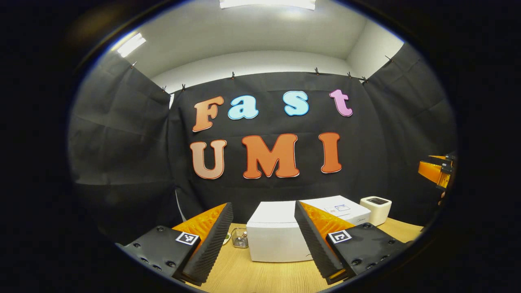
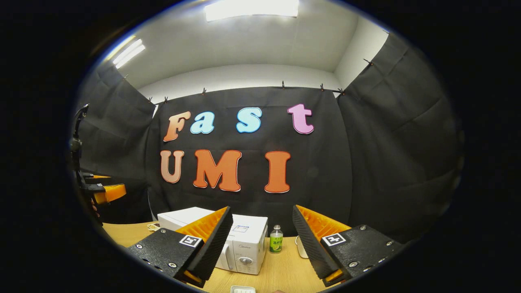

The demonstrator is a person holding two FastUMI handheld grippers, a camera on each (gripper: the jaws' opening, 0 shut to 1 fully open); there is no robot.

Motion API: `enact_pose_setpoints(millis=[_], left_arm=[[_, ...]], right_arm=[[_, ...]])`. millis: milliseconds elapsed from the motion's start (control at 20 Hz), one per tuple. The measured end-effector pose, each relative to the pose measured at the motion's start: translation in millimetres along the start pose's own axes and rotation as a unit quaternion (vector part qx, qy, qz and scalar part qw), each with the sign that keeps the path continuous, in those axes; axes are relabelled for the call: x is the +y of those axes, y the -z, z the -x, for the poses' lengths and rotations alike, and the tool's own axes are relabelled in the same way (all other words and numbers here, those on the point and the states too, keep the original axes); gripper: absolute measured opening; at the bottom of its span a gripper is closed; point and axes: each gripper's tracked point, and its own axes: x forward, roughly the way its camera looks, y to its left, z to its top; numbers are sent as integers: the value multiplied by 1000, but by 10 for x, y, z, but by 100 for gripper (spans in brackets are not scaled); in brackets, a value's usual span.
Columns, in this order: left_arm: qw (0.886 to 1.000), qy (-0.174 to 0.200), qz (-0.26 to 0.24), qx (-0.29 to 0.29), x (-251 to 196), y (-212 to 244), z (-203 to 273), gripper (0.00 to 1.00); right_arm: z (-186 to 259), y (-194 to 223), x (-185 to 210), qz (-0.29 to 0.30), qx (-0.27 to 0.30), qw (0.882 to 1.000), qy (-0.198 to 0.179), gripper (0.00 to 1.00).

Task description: Open the microwave oven with the left hand, put the food in, and close the microwave oven.

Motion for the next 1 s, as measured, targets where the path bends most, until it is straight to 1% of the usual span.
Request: enact_pose_setpoints(millis=[50,100,150,200,250,300,350,550,750,950,1000], left_arm=[[1000,0,0,-1,-10,8,4,94],[1000,2,1,-2,-35,10,4,99],[1000,5,2,-2,-54,28,22,94],[1000,7,3,-2,-76,40,17,94],[1000,7,3,-2,-86,73,18,99],[1000,6,2,-2,-96,87,13,99],[1000,4,3,-1,-103,95,8,94],[1000,18,15,2,-282,221,-7,94],[998,49,28,11,-648,455,-78,94],[994,98,38,25,-1158,754,-130,94],[993,107,38,28,-1283,843,-145,99]], right_arm=[[-2,18,-6,1,0,1000,0,92],[3,23,-24,3,0,1000,0,92],[8,33,-49,5,0,1000,3,92],[10,51,-84,7,0,1000,5,92],[14,71,-98,7,2,1000,7,92],[14,93,-116,5,4,1000,8,92],[9,111,-120,2,7,1000,7,92],[43,213,-206,-3,13,1000,5,92],[108,437,-291,12,22,1000,10,92],[219,762,-382,23,46,999,14,92],[242,843,-419,23,52,998,16,92]])
